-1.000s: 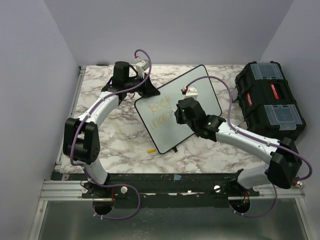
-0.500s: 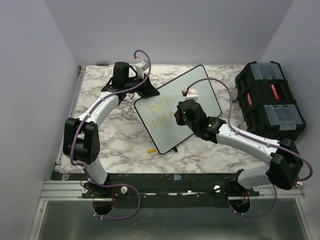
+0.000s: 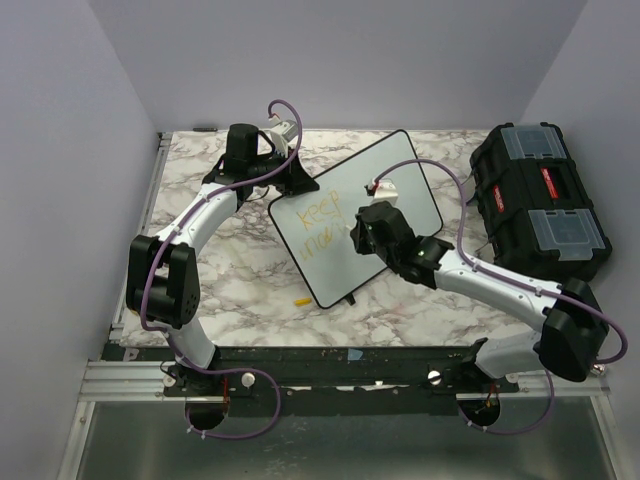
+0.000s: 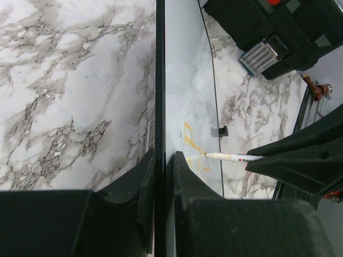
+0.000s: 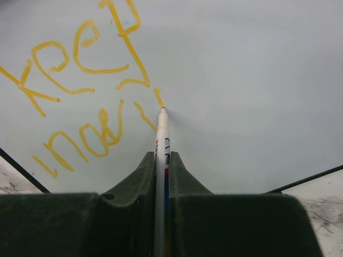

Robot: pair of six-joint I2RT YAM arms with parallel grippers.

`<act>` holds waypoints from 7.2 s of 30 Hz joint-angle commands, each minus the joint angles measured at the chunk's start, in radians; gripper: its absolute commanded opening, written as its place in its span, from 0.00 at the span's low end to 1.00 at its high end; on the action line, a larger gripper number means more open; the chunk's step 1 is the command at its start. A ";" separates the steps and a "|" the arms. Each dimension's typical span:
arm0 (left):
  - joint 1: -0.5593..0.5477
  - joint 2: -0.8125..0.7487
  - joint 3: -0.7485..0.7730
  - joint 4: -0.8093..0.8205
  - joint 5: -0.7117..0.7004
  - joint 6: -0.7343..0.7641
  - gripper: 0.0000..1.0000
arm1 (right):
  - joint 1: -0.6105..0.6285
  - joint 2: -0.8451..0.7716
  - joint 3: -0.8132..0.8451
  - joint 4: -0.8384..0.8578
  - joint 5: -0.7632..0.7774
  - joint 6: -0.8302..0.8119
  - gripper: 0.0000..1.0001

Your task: Write a sentence on the whiteboard

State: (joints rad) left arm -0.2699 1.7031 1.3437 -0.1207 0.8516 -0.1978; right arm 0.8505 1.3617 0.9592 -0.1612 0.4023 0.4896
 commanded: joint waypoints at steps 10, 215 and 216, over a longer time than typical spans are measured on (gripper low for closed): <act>-0.040 0.007 -0.031 -0.055 0.053 0.105 0.00 | -0.028 0.077 0.089 -0.029 0.014 -0.027 0.01; -0.040 0.006 -0.027 -0.059 0.065 0.110 0.00 | -0.124 -0.203 -0.016 -0.046 -0.107 -0.058 0.01; -0.040 0.005 -0.026 -0.058 0.065 0.110 0.00 | -0.123 -0.210 -0.017 -0.055 -0.102 -0.059 0.01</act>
State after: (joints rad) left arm -0.2707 1.7031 1.3441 -0.1204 0.8650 -0.1982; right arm 0.7261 1.1893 0.9394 -0.2047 0.2649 0.4473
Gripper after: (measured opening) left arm 0.144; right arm 0.125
